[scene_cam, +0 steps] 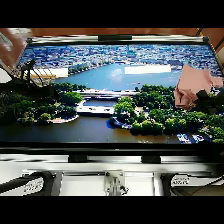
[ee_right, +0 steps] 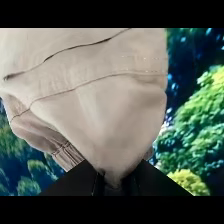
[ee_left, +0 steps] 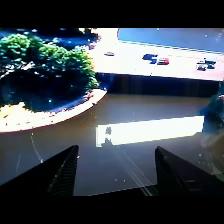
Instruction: Fold the shirts.
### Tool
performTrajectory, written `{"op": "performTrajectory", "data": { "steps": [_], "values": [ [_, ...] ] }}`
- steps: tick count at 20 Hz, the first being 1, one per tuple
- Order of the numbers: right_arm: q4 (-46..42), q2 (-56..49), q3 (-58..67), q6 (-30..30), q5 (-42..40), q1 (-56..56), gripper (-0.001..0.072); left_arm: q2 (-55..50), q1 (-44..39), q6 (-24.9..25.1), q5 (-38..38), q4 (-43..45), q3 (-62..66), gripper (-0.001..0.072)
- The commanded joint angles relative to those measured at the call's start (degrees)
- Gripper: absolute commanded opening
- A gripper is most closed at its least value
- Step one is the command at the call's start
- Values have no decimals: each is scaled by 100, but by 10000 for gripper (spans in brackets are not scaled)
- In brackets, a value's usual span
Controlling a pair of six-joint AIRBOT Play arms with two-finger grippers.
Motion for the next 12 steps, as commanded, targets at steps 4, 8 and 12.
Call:
{"op": "performTrajectory", "data": {
  "steps": [4, 8, 12],
  "values": [
    [417, -81, 2, -1318, -702, 483, 73, -15, -4, -2, 264, 2, -4, 561],
    [411, -243, 7, -2011, -1261, 1088, 74, -48, -4, -4, 275, 2, -4, 561],
    [-463, -243, 9, -1919, -2033, 1272, 74, -48, -4, -2, 275, 4, -4, 561]
  ]
}}
